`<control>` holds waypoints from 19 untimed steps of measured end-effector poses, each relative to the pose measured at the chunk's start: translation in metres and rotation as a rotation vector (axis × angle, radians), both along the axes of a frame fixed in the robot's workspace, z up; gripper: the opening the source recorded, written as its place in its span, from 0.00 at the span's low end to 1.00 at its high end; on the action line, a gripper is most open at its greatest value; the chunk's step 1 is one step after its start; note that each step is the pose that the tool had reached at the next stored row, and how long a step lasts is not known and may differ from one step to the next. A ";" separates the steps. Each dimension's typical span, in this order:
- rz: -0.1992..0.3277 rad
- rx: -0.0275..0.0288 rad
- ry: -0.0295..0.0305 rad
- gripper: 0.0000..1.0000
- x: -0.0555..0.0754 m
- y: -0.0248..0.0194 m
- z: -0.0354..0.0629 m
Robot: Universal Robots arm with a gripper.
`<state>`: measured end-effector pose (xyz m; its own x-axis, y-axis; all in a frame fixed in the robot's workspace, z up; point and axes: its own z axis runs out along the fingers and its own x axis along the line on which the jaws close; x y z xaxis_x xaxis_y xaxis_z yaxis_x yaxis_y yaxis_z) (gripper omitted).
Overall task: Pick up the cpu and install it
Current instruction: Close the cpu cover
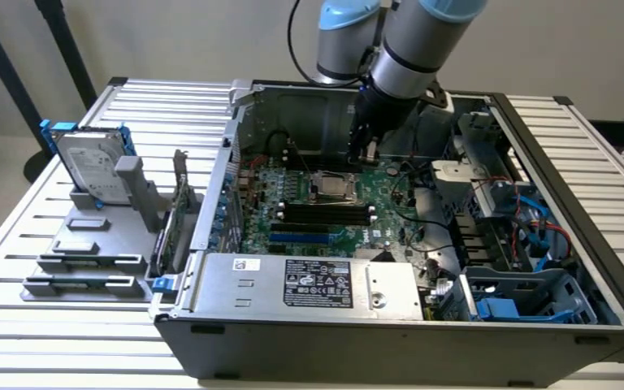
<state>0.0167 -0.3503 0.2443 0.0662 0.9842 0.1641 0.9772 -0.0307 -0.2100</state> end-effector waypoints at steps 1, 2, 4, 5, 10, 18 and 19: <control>0.000 0.0008 0.0029 0.11 -0.003 0.0000 -0.0003; 0.000 0.0013 0.0059 0.11 -0.007 0.0000 -0.0006; 0.000 0.0018 0.0117 0.11 -0.013 -0.0001 -0.0014; 0.000 0.0021 0.0143 0.11 -0.017 -0.0001 -0.0019; 0.000 0.0020 0.0252 0.11 -0.031 -0.0004 -0.0056; 0.000 0.0021 0.0264 0.11 -0.041 -0.0004 -0.0193; 0.000 0.0020 0.0265 0.11 -0.042 -0.0004 -0.0211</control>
<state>-0.0249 -0.3507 0.2233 0.0705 0.9839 0.1642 0.9713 -0.0303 -0.2358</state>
